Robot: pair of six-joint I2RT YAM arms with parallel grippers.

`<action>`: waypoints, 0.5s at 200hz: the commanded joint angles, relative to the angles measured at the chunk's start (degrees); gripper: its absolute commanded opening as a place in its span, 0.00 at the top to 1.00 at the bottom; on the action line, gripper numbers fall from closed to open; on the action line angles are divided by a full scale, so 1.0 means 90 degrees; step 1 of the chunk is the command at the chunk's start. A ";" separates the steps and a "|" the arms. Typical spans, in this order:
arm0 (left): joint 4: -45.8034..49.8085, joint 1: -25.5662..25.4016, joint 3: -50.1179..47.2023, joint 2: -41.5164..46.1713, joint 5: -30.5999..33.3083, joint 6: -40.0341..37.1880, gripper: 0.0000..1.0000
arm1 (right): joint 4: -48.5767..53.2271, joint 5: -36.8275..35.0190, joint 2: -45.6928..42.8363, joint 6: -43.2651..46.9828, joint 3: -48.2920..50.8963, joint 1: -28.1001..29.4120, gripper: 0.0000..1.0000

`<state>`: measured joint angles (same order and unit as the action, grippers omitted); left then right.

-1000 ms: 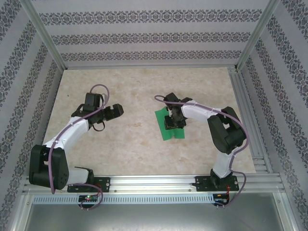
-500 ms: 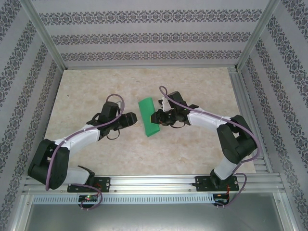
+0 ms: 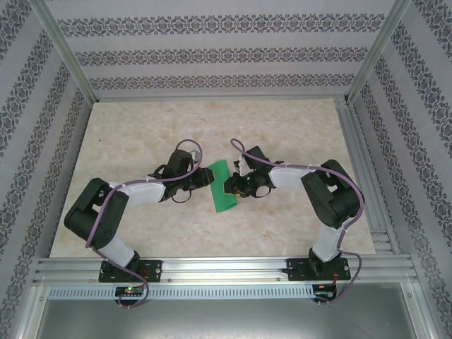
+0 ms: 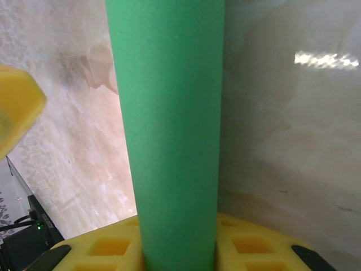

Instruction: Fold a paper plane with a square sheet of paper (pick it up from the middle)

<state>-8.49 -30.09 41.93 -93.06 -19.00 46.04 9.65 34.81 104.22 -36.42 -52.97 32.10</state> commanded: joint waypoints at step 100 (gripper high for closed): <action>0.0364 -0.0185 0.0856 -0.1200 -0.0087 -0.0246 0.83 | 0.0146 -0.0075 -0.0067 0.0015 -0.0040 -0.0090 0.65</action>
<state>-8.45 -30.59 47.72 -102.87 -20.60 45.78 9.30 34.79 104.81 -36.60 -52.97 31.73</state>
